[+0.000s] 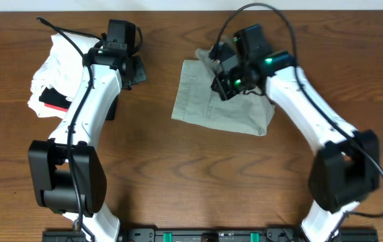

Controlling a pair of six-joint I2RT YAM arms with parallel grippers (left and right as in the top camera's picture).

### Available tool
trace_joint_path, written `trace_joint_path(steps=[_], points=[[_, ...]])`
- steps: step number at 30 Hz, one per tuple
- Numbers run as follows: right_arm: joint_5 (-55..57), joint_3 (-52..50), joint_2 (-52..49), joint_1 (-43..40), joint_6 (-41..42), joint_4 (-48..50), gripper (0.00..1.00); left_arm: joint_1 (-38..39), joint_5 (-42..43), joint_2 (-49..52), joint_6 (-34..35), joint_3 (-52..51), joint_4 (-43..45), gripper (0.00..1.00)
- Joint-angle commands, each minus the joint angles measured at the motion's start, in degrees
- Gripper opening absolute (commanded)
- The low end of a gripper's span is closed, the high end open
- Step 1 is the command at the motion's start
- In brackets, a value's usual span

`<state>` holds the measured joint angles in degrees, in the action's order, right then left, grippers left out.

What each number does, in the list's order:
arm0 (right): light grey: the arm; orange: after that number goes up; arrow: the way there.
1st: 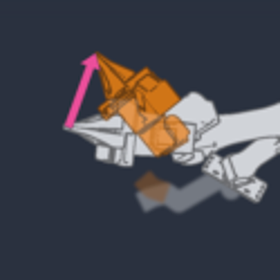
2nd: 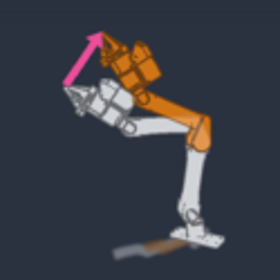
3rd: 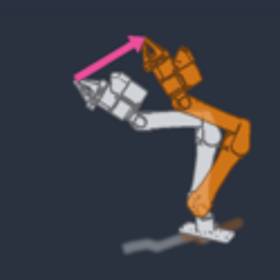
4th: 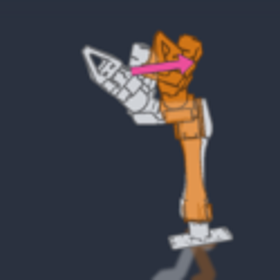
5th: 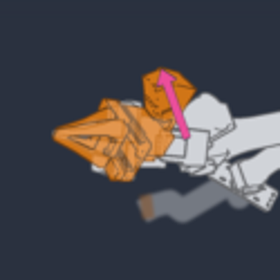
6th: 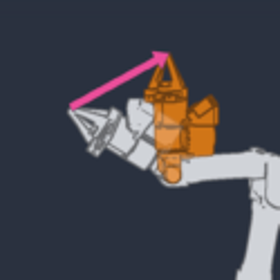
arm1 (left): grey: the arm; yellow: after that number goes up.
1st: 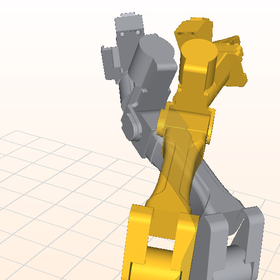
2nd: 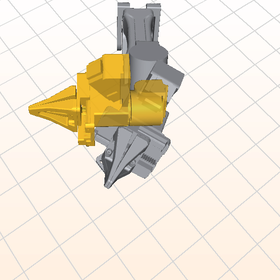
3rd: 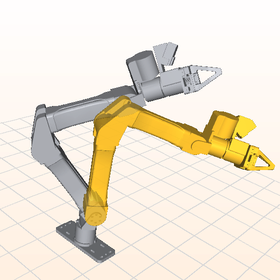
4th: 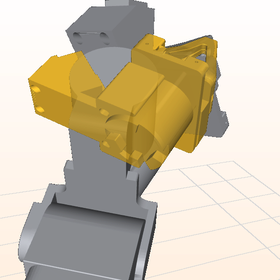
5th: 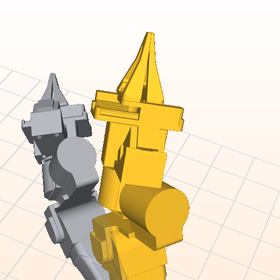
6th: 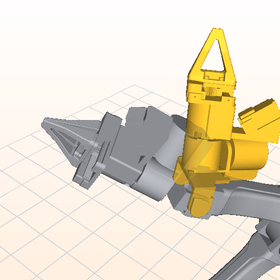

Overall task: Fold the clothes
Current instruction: 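Fold the right end of the strip leftward over the left half with the right gripper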

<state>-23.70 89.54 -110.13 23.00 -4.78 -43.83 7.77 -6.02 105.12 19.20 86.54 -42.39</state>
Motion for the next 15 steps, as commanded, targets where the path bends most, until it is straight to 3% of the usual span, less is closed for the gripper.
trace_joint_path(steps=[1,12,14,15], points=[[-0.5,0.7,-3.0,1.9,4.0,0.2,0.01,0.0,-0.5,-0.9,-1.0,-0.1,-0.5,0.08],[-0.7,0.7,-6.0,5.6,17.8,6.7,0.02,0.0,-0.5,-0.9,-1.0,-0.1,-0.7,0.08],[-0.7,0.7,-6.0,5.6,20.8,7.3,0.07,0.0,-0.5,-0.9,-1.0,-0.1,-0.9,0.08],[-0.7,0.7,-6.0,5.6,21.8,7.4,0.15,0.0,-0.5,-0.9,-1.0,-0.1,-0.9,0.08]])
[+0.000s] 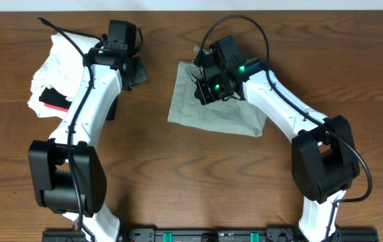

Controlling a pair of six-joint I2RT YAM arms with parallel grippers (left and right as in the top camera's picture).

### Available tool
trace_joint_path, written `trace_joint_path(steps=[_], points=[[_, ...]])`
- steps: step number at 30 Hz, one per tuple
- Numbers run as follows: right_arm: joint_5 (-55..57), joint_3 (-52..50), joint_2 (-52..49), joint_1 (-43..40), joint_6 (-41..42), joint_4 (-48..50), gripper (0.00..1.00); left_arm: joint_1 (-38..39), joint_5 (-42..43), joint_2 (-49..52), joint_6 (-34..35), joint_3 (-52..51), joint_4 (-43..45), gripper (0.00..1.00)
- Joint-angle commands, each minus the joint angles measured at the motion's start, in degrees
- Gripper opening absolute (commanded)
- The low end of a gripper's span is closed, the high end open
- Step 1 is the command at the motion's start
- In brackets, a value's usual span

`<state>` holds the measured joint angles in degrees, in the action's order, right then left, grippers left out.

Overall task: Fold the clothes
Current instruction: 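Fold the right end of the strip leftward over the left half with the right gripper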

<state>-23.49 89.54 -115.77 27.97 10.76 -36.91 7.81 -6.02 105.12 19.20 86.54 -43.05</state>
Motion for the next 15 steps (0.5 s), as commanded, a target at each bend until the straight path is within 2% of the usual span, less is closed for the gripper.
trace_joint_path(steps=[1,6,11,15], points=[[-0.9,0.7,-0.4,0.6,7.1,0.5,0.21,0.0,-0.5,-0.9,-1.0,-0.1,-0.3,0.08],[-6.0,0.7,-0.4,0.6,9.1,2.4,0.41,0.0,0.0,-0.9,-1.0,-0.1,-0.3,0.08],[-31.9,0.9,0.3,-1.4,3.5,11.1,0.55,0.0,6.0,-0.9,-1.0,-0.1,-0.4,0.08],[-46.6,0.9,1.9,-5.8,6.0,19.1,0.59,0.0,7.2,-0.9,-1.0,-0.1,-1.9,0.08]])
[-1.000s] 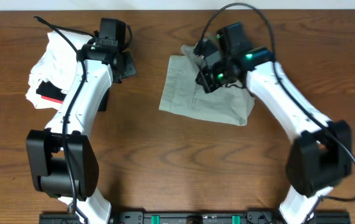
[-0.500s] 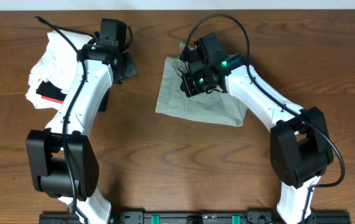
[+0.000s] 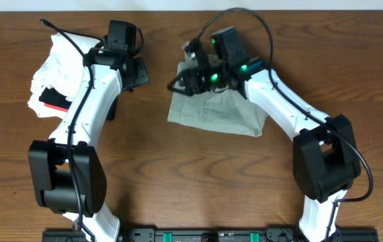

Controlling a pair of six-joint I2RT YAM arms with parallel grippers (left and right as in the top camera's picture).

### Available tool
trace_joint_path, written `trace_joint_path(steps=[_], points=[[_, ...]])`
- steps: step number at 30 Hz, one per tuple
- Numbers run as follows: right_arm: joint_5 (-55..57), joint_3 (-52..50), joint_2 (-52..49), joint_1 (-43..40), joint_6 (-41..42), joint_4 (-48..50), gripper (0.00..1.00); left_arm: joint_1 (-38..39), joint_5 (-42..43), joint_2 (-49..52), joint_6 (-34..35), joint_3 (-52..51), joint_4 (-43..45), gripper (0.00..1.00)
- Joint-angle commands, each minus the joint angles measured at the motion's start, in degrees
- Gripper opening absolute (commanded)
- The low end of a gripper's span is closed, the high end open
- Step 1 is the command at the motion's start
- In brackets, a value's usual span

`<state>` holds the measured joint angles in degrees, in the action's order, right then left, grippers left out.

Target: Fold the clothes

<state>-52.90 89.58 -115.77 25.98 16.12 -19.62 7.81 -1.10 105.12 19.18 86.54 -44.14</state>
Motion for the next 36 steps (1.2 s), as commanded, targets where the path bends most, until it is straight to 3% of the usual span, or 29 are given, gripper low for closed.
trace_joint_path(steps=[1,7,10,11,15,19,24,28,36], points=[[-18.1,0.9,2.3,-5.1,1.8,2.8,0.59,0.0,2.3,-0.9,-0.9,0.0,-1.1,0.08],[-18.5,0.9,7.2,-13.9,2.3,3.0,0.58,0.0,3.3,-4.0,-0.9,0.3,-0.8,0.07],[-14.8,0.9,9.1,-18.5,2.2,-0.9,0.51,0.0,9.7,-7.3,-0.9,0.3,1.4,0.07],[-12.5,0.9,9.4,-19.8,2.0,-3.5,0.45,0.0,12.7,-8.3,-0.9,0.3,2.4,0.06],[1.7,0.3,9.2,-24.4,-2.8,-17.2,0.02,1.5,23.8,-10.1,0.2,0.3,9.5,0.06],[9.8,-2.6,9.2,-25.2,-7.8,-21.3,0.01,5.0,24.5,-8.8,0.4,0.3,16.9,0.06],[10.7,-8.4,9.2,-23.6,-8.1,-14.3,0.01,9.0,24.4,-4.7,0.3,0.3,22.1,0.06],[10.7,-14.7,9.2,-21.8,-7.7,-2.3,0.01,9.2,24.0,-2.6,0.3,0.3,21.2,0.06],[18.1,-25.0,9.2,-17.9,-0.6,15.3,0.01,7.4,12.1,-3.9,-1.6,0.3,13.1,0.06]])
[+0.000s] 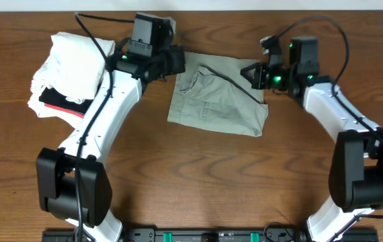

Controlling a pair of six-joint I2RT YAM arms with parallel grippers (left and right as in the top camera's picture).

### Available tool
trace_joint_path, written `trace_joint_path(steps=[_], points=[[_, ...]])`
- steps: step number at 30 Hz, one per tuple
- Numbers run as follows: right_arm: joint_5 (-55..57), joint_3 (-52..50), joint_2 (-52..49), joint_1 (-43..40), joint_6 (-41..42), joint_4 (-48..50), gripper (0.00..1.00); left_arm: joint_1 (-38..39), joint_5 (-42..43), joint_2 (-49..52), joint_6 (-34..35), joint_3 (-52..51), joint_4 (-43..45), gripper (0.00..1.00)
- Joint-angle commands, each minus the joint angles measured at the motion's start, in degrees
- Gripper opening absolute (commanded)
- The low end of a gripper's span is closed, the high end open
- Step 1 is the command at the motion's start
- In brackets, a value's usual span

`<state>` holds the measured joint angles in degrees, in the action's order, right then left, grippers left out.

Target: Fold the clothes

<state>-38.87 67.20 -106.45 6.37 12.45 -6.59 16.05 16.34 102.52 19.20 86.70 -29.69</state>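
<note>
A khaki garment (215, 101) lies folded into a rough rectangle at the middle of the table. My left gripper (177, 62) sits at its top left corner, fingers spread, nothing seen between them. At the garment's upper right edge my right gripper (249, 72) points left and is open as well. A black cable (232, 84) from the right arm trails across the cloth.
At the far left is a pile of clothes: a white garment (70, 60) on top, with red and black pieces (57, 102) showing under it. The table's back edge (198, 9) runs close behind both grippers.
My right gripper has moved from the garment's left top corner to its upper right edge. The left gripper has left its spot beside the white pile and now sits at the garment's top left corner.
My right gripper was over the garment's upper right part, then over its upper left, then at its left top corner, with the cloth shifted slightly left. The left arm stayed still by the pile throughout. Now the two grippers flank the garment's top edge.
</note>
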Motion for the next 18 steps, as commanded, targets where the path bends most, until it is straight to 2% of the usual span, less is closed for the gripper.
trace_joint_path(steps=[1,6,13,18], points=[[4.2,-3.7,-0.1,2.3,3.5,4.0,0.01,-1.1,-6.3,-1.4,-1.6,0.1,-2.5,0.06],[3.7,-6.3,-0.1,6.8,6.5,7.5,0.01,-2.2,-7.2,-1.4,-1.6,0.1,-5.0,0.06],[3.9,-6.4,-0.1,13.1,6.4,-4.9,0.01,-3.9,-7.2,-1.4,-1.6,0.1,-7.3,0.06],[10.0,-6.9,-0.1,16.1,6.4,-11.1,0.01,-4.3,-7.2,-1.4,-1.6,0.1,-9.2,0.06]])
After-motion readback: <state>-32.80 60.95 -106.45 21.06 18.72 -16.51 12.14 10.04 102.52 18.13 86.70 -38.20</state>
